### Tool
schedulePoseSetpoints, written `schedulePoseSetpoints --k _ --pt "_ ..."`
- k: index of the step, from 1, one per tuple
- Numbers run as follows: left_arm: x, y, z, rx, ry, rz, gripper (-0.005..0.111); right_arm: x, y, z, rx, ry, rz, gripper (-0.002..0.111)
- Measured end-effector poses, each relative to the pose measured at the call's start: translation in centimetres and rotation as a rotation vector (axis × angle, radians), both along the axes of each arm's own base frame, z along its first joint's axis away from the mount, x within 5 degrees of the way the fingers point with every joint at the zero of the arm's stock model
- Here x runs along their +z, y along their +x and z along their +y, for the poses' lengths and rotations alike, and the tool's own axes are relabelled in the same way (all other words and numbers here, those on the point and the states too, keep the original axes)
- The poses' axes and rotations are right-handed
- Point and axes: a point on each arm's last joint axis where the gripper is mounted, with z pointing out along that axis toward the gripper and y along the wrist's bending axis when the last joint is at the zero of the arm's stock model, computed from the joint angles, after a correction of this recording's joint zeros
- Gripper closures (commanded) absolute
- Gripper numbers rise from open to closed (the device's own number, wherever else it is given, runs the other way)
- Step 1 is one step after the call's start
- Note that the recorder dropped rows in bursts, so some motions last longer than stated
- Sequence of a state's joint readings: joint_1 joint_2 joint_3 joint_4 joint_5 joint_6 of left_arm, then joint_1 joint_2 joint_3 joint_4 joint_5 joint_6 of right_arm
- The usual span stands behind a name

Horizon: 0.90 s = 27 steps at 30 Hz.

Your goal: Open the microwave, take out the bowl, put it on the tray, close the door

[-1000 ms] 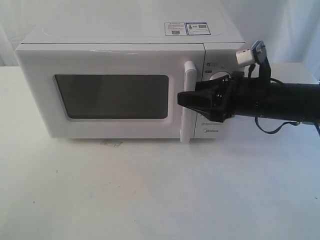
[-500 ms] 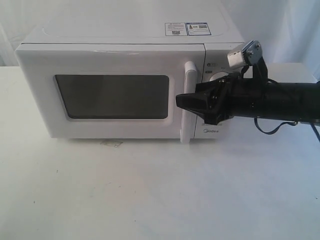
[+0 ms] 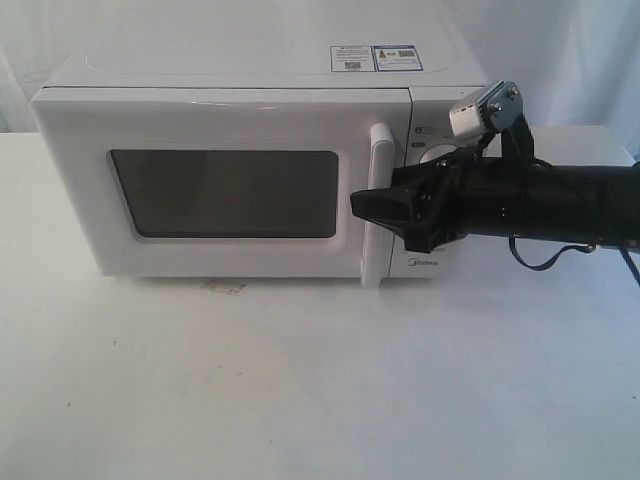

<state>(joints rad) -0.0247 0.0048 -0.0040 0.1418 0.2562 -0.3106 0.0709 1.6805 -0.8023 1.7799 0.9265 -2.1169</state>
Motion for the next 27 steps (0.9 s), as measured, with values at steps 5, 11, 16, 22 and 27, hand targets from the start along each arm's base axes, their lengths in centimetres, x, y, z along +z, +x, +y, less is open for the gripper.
schedulePoseSetpoints --k 5,11,16,22,27 --pt "0.0 0.0 0.0 0.0 0.0 0.0 0.107 0.0 -0.1 0.0 -0.004 -0.006 0.001 0.108" --pt "0.0 0.0 0.0 0.0 0.0 0.0 0.107 0.3 -0.5 0.1 -0.018 -0.026 -0.007 0.108" --pt "0.0 0.0 0.0 0.0 0.0 0.0 0.107 -0.1 -4.1 2.2 0.207 0.023 0.014 0.108" --pt "0.0 0.0 0.0 0.0 0.0 0.0 0.107 -0.2 -4.1 2.2 0.194 0.022 0.019 0.108" --pt "0.0 0.0 0.0 0.0 0.0 0.0 0.107 -0.2 -4.2 2.2 0.191 0.024 0.021 0.108"
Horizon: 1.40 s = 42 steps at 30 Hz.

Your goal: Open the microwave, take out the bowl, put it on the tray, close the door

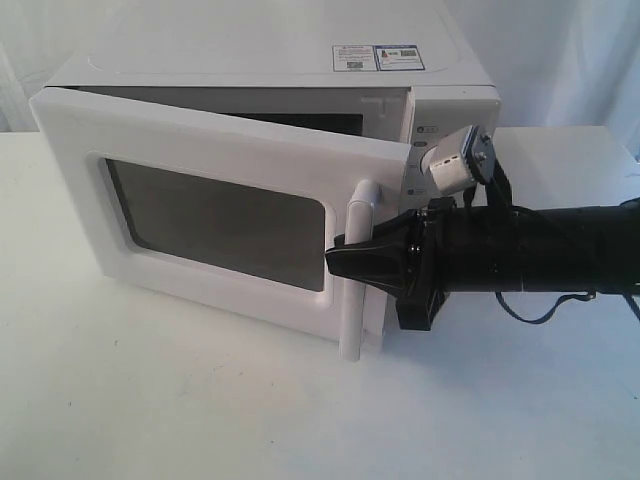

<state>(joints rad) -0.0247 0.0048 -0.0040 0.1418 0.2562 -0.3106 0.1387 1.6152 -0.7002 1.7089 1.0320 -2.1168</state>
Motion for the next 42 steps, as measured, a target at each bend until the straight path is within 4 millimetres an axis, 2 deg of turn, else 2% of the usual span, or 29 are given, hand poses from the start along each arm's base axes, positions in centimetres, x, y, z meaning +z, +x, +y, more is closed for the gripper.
schedulePoseSetpoints --k 2,4,6,10,12,18,22,28,35,38,42 --pt "0.0 0.0 0.0 0.0 0.0 0.0 0.107 0.0 0.0 0.0 0.0 0.0 0.0 0.107" --pt "0.0 0.0 0.0 0.0 0.0 0.0 0.107 0.1 0.0 0.0 -0.001 0.001 0.002 0.1" --pt "0.0 0.0 0.0 0.0 0.0 0.0 0.107 0.1 -0.1 0.0 -0.001 0.002 0.003 0.089" --pt "0.0 0.0 0.0 0.0 0.0 0.0 0.107 0.4 -0.5 -0.1 -0.014 0.004 -0.005 0.051" --pt "0.0 0.0 0.0 0.0 0.0 0.0 0.107 0.7 -0.9 0.0 -0.006 0.004 -0.012 0.045" --pt "0.0 0.0 0.0 0.0 0.0 0.0 0.107 1.5 -2.3 0.0 0.004 -0.051 -0.052 0.046" --pt "0.0 0.0 0.0 0.0 0.0 0.0 0.107 2.2 -4.0 0.0 0.049 -0.048 -0.055 0.046" --pt "0.0 0.0 0.0 0.0 0.0 0.0 0.107 4.8 -6.9 0.0 0.132 -0.001 -0.088 0.046" --pt "0.0 0.0 0.0 0.0 0.0 0.0 0.107 7.2 -8.9 -0.7 0.056 -0.042 -0.154 0.046" --pt "0.0 0.0 0.0 0.0 0.0 0.0 0.107 8.2 -9.5 -1.3 -0.021 -0.074 -0.197 0.053" --pt "0.0 0.0 0.0 0.0 0.0 0.0 0.107 9.0 -9.2 -2.8 -0.273 -0.137 -0.218 0.073"
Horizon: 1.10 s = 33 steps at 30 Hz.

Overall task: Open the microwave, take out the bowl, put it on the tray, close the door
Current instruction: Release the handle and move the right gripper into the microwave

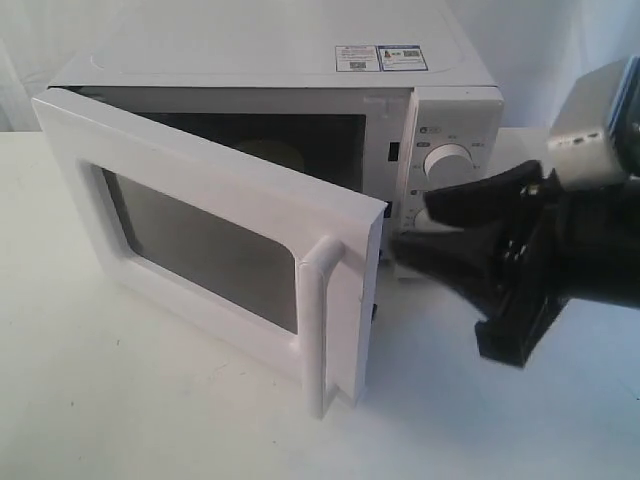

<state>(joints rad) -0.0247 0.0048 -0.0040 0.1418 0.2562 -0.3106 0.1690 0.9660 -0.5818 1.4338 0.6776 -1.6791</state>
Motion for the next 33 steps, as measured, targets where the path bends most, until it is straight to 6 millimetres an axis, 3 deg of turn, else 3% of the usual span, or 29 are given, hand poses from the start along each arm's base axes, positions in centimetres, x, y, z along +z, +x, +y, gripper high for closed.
schedulePoseSetpoints --k 6,10,14,20,33 --pt "0.0 0.0 0.0 0.0 0.0 0.0 0.107 -1.1 1.3 -2.5 -0.364 0.009 0.037 0.101" --pt "0.0 0.0 0.0 0.0 0.0 0.0 0.107 -3.1 3.1 -2.5 -0.415 -0.011 0.108 0.108" --pt "0.0 0.0 0.0 0.0 0.0 0.0 0.107 -4.9 4.6 -1.2 -0.275 -0.042 0.135 0.108" --pt "0.0 0.0 0.0 0.0 0.0 0.0 0.107 -5.4 6.3 0.1 -0.154 -0.02 0.15 0.108" --pt "0.0 0.0 0.0 0.0 0.0 0.0 0.107 -3.9 3.1 4.7 0.283 0.171 0.143 0.108"
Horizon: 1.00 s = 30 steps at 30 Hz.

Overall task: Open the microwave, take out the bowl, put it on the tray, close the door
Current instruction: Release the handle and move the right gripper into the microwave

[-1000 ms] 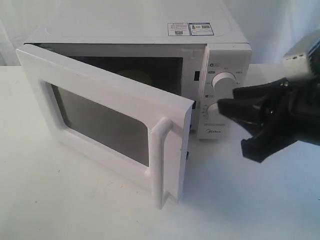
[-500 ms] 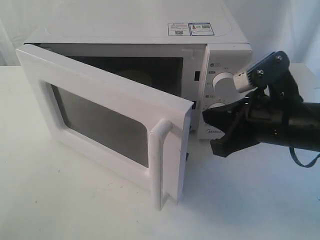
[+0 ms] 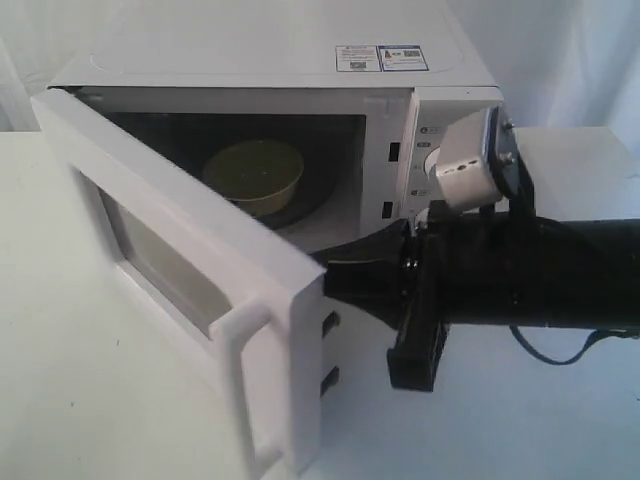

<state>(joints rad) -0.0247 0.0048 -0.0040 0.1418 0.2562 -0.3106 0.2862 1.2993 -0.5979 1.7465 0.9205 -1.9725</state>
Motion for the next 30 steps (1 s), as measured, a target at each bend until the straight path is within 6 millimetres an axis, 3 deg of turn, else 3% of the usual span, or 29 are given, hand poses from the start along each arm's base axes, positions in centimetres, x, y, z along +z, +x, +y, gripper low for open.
schedulePoseSetpoints --k 10,15,21,24,26,30 --pt "0.0 0.0 0.0 0.0 0.0 0.0 0.107 0.3 -4.0 4.3 0.281 0.033 -0.006 0.108" --pt "0.0 0.0 0.0 0.0 0.0 0.0 0.107 -0.3 -4.3 6.0 0.253 -0.077 -0.053 0.108" --pt "0.0 0.0 0.0 0.0 0.003 0.0 0.107 -1.5 -1.2 7.7 0.021 -0.374 -0.214 0.107" --pt "0.0 0.0 0.0 0.0 0.003 0.0 0.107 -2.5 1.1 8.3 -0.087 -0.52 -0.251 0.09" --pt "0.0 0.0 0.0 0.0 0.003 0.0 0.107 -3.1 2.1 9.0 -0.078 -0.578 -0.293 0.074" --pt "0.0 0.0 0.0 0.0 0.003 0.0 0.107 -4.5 4.3 10.1 0.001 -0.778 -0.507 0.058"
